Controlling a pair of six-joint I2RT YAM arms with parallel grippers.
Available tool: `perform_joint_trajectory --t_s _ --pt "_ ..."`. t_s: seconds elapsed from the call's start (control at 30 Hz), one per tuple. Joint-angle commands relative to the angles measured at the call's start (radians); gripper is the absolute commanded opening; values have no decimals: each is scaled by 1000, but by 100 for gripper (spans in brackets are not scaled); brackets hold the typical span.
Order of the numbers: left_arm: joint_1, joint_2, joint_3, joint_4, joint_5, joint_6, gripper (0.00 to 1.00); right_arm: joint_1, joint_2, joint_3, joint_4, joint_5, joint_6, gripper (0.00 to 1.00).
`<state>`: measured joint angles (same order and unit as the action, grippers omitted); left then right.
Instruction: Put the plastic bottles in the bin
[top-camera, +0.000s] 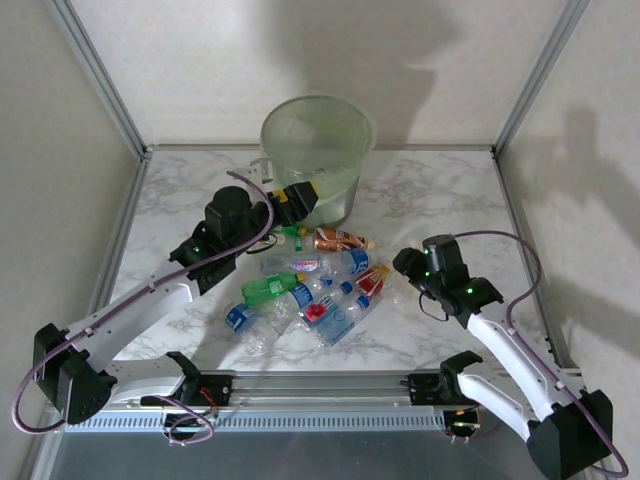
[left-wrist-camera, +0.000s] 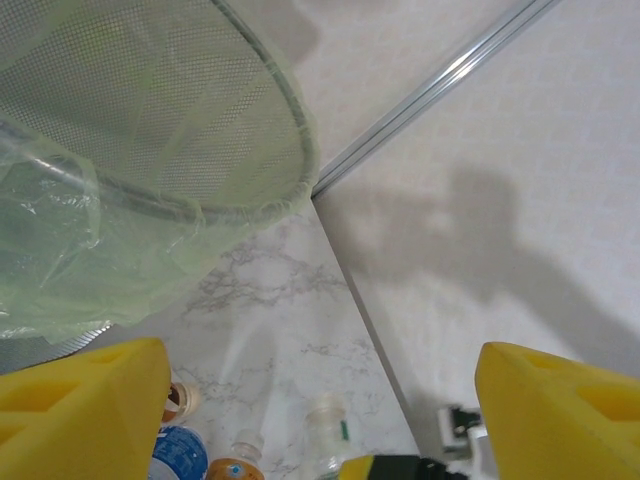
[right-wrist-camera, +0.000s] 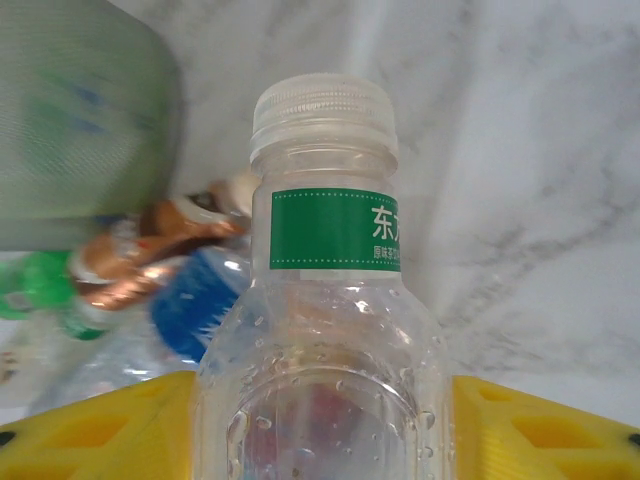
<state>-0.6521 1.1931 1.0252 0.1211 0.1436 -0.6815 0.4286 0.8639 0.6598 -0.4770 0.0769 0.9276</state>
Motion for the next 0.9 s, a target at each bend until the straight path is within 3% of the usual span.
perform_joint_trajectory --t_s 0.0,0.17,0.23,0.43,0.87 --pt "-1 -10 19 -9 27 18 82 -3 -31 75 38 -21 -43 62" --pt "-21 -8 1 37 112 33 87 2 -65 144 136 -69 -73 61" --pt "-31 -3 -9 77 166 27 95 3 -74 165 194 -99 -86 61" --pt "-78 33 -1 143 289 20 99 3 -52 239 390 -234 -85 60" --pt "-87 92 13 361 516 -110 100 6 14 304 713 -480 1 57"
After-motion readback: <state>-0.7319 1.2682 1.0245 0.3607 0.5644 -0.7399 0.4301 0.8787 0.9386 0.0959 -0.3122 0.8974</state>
